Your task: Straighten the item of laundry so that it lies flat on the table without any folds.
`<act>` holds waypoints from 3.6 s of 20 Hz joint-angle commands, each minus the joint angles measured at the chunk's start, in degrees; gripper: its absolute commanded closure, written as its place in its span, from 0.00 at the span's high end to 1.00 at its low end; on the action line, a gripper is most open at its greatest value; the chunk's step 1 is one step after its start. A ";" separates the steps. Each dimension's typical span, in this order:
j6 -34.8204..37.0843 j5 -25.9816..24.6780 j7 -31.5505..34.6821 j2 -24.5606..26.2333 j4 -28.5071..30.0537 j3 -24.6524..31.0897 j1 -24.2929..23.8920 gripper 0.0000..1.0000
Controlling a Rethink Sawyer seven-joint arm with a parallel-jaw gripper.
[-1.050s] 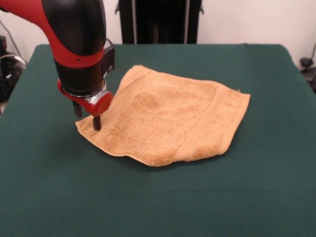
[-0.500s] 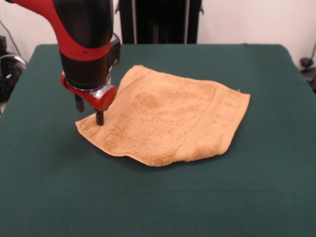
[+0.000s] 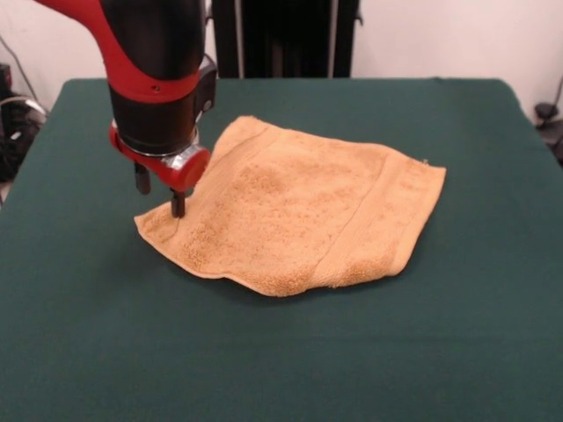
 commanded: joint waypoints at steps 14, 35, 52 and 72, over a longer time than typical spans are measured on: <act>-4.90 2.05 12.39 0.48 10.70 5.23 2.25 1.00; -2.43 2.15 10.40 2.33 6.21 5.26 0.50 1.00; -2.75 2.45 11.00 2.01 6.29 5.10 0.59 1.00; -5.70 3.00 12.22 -2.39 10.00 4.79 1.05 1.00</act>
